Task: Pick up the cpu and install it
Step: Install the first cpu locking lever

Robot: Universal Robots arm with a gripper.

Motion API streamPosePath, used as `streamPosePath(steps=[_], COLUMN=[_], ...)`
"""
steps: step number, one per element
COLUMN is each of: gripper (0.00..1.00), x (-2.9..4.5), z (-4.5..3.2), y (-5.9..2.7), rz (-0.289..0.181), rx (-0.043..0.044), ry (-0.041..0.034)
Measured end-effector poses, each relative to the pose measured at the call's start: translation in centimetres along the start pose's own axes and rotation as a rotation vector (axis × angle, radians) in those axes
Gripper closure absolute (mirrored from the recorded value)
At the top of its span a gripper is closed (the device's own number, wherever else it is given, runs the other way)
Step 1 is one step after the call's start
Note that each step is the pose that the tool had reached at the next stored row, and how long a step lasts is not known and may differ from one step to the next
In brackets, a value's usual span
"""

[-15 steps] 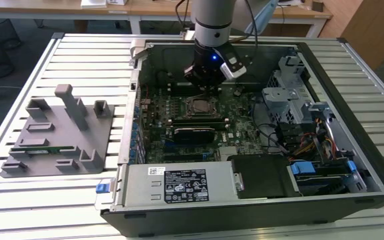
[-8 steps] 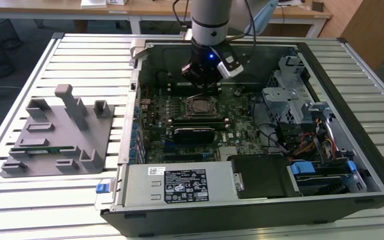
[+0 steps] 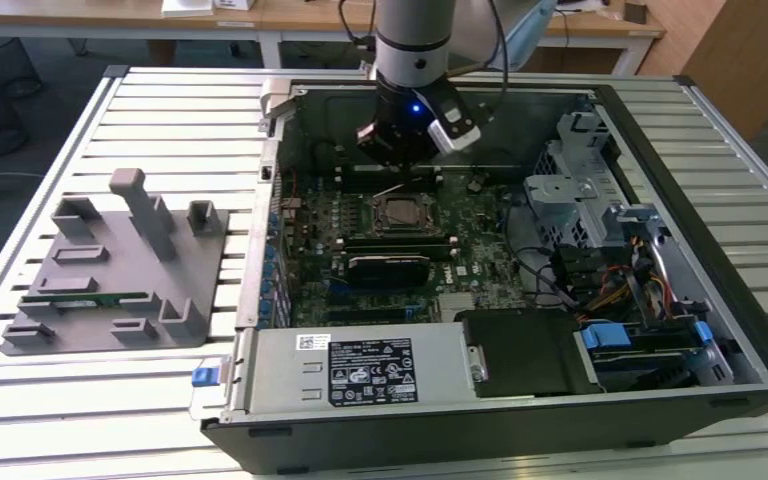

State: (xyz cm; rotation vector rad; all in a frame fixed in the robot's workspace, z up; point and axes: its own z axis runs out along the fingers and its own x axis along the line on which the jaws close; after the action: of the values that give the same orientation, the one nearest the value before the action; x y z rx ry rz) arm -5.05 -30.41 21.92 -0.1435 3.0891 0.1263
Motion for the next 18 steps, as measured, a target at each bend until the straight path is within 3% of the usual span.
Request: streamPosePath(steps=[18], gripper=[0.89], x=[0.12], z=[-0.48], y=[0.11], rz=[-0.001], rx=[-0.0071], ry=[-0.0042])
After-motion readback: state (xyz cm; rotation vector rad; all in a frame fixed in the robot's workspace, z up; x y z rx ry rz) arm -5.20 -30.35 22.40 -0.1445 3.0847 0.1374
